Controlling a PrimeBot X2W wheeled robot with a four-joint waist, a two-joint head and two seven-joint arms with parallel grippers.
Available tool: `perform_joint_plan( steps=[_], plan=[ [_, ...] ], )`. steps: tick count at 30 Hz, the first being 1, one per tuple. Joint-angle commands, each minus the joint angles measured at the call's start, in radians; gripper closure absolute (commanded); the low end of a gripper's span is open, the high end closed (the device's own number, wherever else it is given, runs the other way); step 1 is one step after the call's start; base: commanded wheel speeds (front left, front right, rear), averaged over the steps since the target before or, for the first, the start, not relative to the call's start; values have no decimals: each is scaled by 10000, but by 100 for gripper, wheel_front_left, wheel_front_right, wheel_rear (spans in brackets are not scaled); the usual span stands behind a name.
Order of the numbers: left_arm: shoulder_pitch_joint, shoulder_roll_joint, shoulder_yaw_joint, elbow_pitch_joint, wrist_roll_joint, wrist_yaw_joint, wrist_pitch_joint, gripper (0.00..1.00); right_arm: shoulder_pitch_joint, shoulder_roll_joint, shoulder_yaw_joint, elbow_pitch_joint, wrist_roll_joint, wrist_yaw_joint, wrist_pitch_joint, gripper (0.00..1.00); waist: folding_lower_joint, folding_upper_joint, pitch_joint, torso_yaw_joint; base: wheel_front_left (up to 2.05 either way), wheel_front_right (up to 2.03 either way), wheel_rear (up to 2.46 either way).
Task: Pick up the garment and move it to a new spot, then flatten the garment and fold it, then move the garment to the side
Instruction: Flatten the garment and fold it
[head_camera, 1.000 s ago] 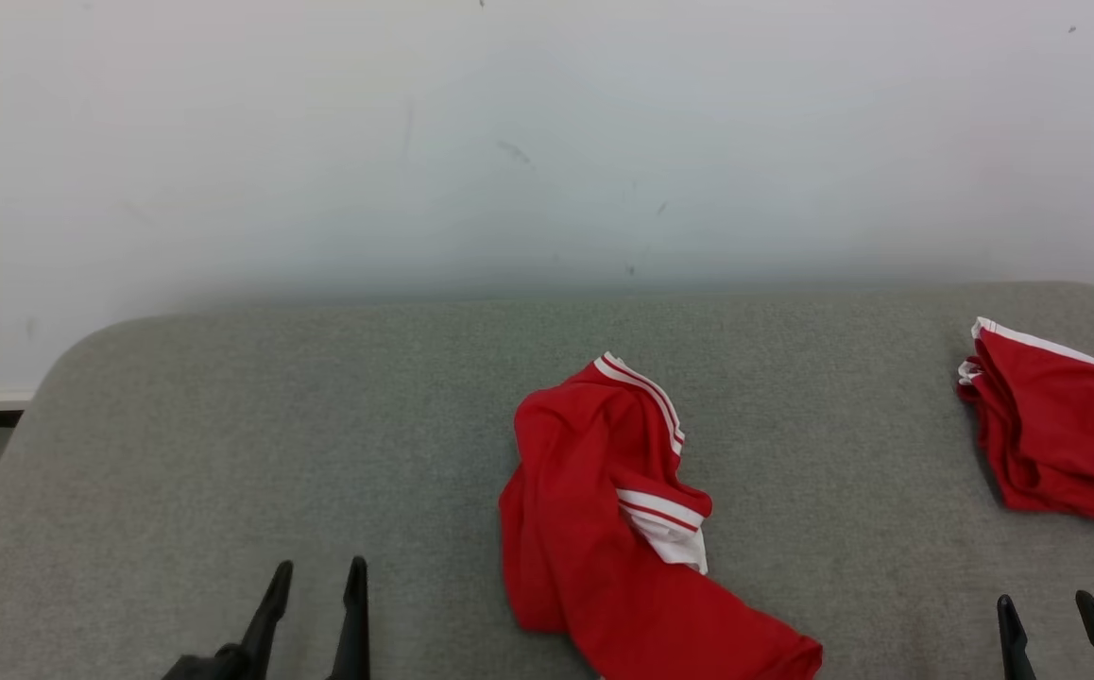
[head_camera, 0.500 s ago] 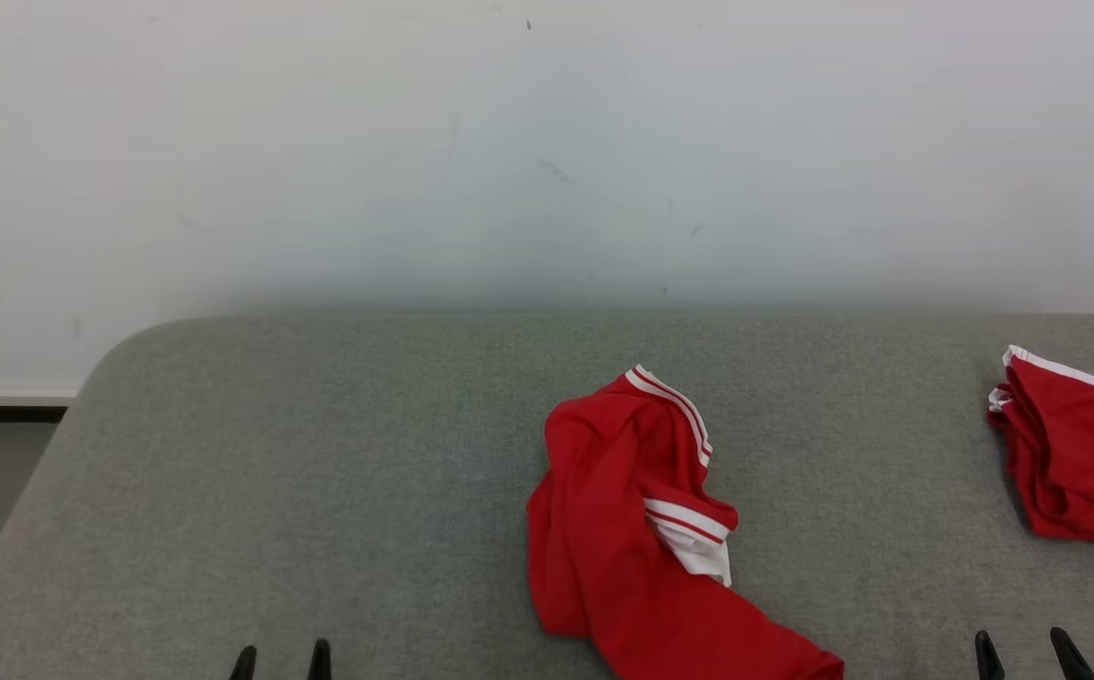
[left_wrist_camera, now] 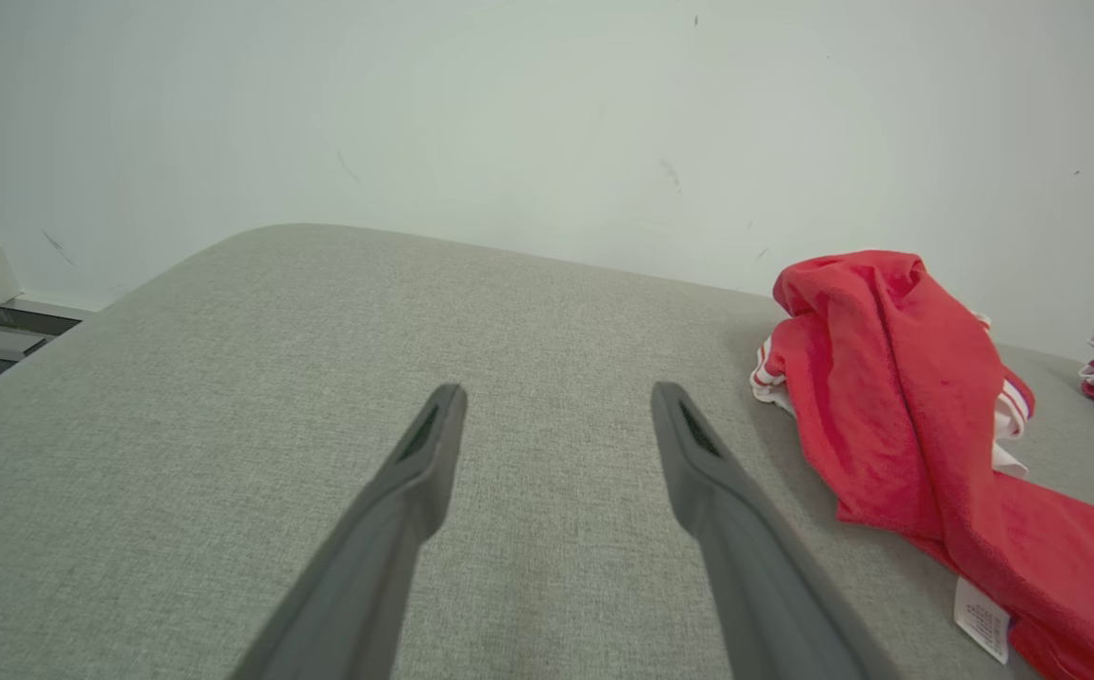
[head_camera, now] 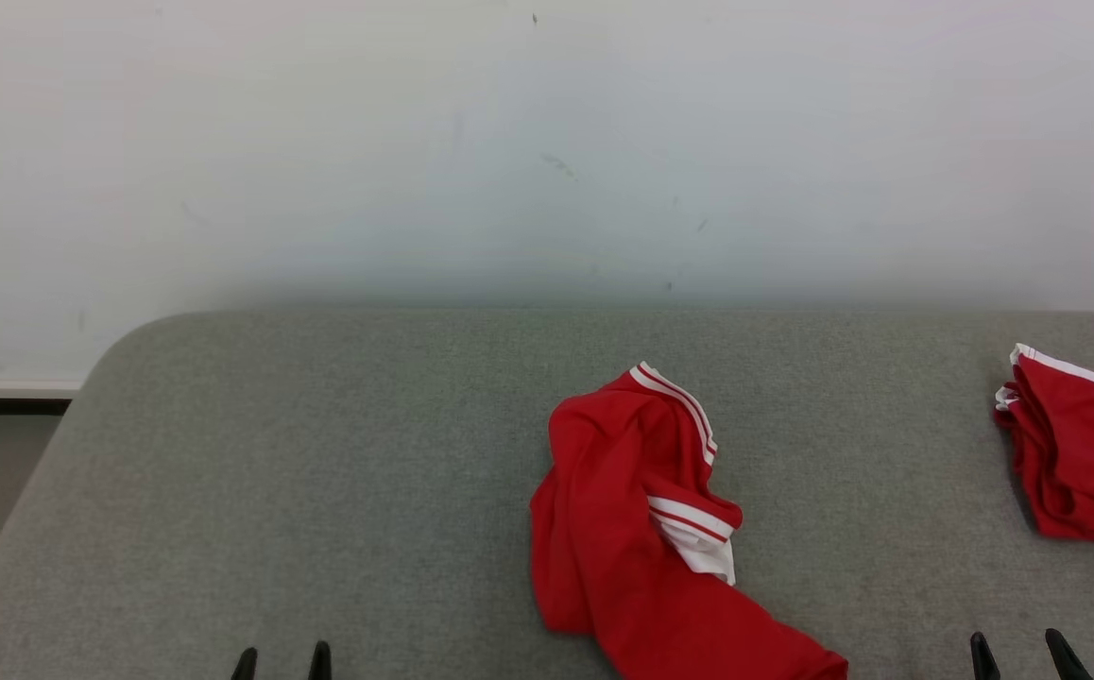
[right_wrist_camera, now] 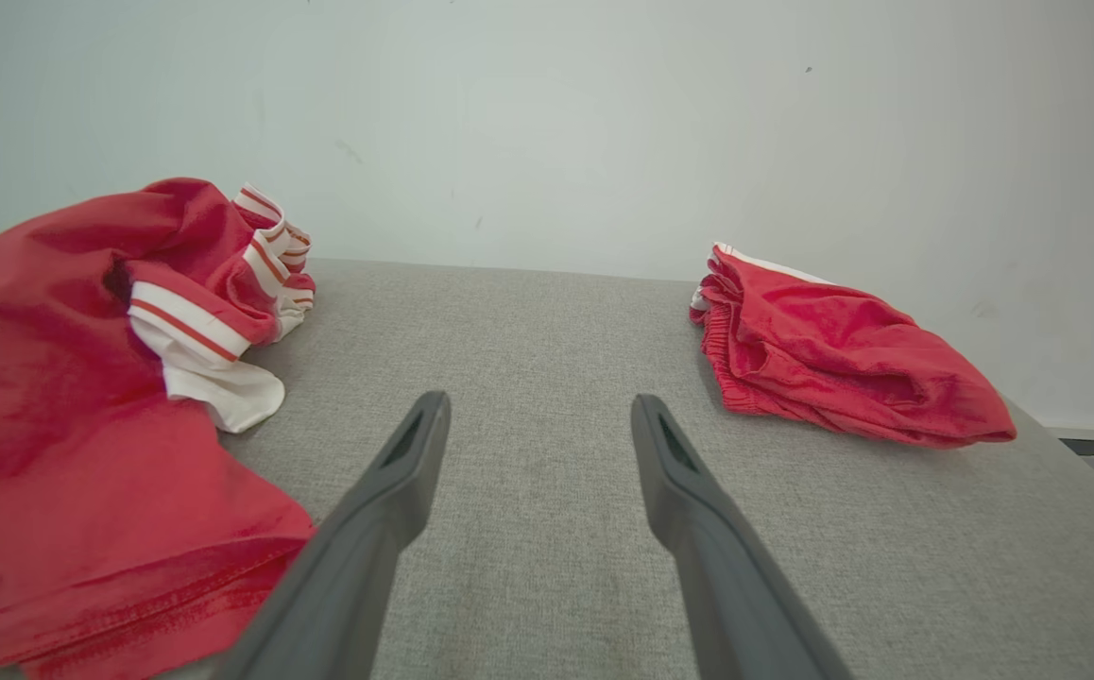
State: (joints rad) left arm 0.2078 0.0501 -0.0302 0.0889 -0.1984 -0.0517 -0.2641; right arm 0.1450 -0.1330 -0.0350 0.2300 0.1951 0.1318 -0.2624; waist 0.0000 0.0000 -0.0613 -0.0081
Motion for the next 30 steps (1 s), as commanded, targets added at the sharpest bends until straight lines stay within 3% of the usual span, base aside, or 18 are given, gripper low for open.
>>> perform_joint_plan(
  steps=[1, 13, 21, 30],
  plan=[
    [8, 21, 6, 7, -71, 58, 0, 0, -5, -77, 37, 59, 122, -24, -30, 0, 0, 0, 4, -22, 0, 0, 0],
    [-122, 20, -131, -41, -156, 114, 0, 0, -485, -307, 672, -240, 208, -24, -30, 0, 0, 0, 90, -92, 0, 0, 0],
    [-309, 24, -306, 45, -61, 4, 0, 0, -1859, -1208, 2837, 151, 1251, -24, 551, 0, 0, 0, 284, 415, 0, 0, 0],
    [-528, 23, -588, 151, -175, 2, 0, 0, -3597, -1106, 4579, 1906, 2894, -24, 2057, 0, 0, 0, 631, 1462, 0, 0, 0]
  ],
)
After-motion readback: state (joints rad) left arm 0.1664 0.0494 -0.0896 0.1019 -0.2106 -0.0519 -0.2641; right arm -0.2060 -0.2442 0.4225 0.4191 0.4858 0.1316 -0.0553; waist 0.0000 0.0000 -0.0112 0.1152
